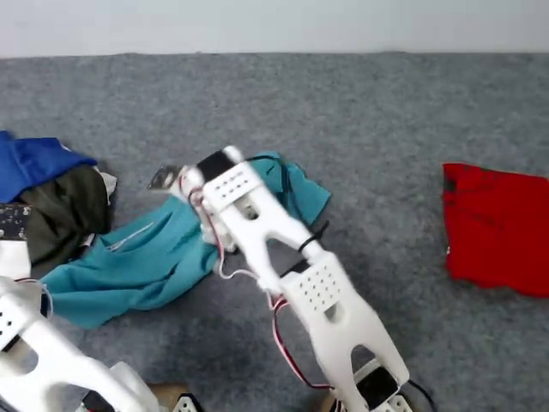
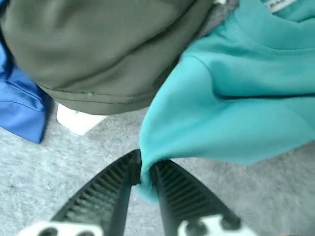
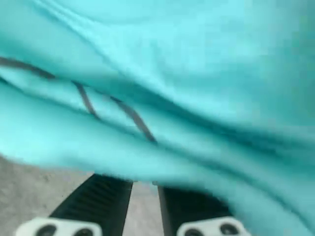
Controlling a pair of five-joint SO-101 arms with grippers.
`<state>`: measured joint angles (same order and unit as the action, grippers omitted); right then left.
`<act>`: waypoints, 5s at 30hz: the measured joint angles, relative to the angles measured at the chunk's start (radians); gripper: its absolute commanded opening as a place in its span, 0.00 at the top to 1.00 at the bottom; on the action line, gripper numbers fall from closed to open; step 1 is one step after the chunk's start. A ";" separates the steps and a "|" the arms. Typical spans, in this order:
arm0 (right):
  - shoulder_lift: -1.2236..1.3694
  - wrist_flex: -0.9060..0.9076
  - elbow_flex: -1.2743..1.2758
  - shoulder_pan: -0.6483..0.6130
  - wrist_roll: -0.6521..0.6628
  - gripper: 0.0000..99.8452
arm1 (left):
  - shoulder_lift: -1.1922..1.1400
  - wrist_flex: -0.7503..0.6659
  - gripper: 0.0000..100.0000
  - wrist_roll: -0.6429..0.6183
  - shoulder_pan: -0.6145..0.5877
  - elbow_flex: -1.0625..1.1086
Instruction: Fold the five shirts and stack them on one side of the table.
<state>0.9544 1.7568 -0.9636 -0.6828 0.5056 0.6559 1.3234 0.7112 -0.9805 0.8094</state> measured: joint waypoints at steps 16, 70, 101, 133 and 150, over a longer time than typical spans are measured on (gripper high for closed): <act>-0.965 0.000 0.176 0.333 0.226 0.99 | 0.000 0.315 0.99 -0.367 0.313 -0.689; -1.705 -0.069 0.402 0.942 0.563 0.99 | -0.018 0.316 0.99 -0.219 0.875 -1.620; -0.956 -1.372 1.034 0.707 0.562 0.99 | -0.775 -0.888 0.99 -0.103 0.876 -0.888; -0.945 -0.913 1.034 0.680 0.563 0.99 | -0.695 -0.058 0.99 -0.014 0.884 -0.888; -1.020 -0.324 1.069 0.698 0.562 0.99 | -0.463 0.402 0.99 0.112 0.902 -0.609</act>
<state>-0.0660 1.4331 0.1059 0.0153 1.0671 0.1926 1.7254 0.8232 -0.0783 0.2002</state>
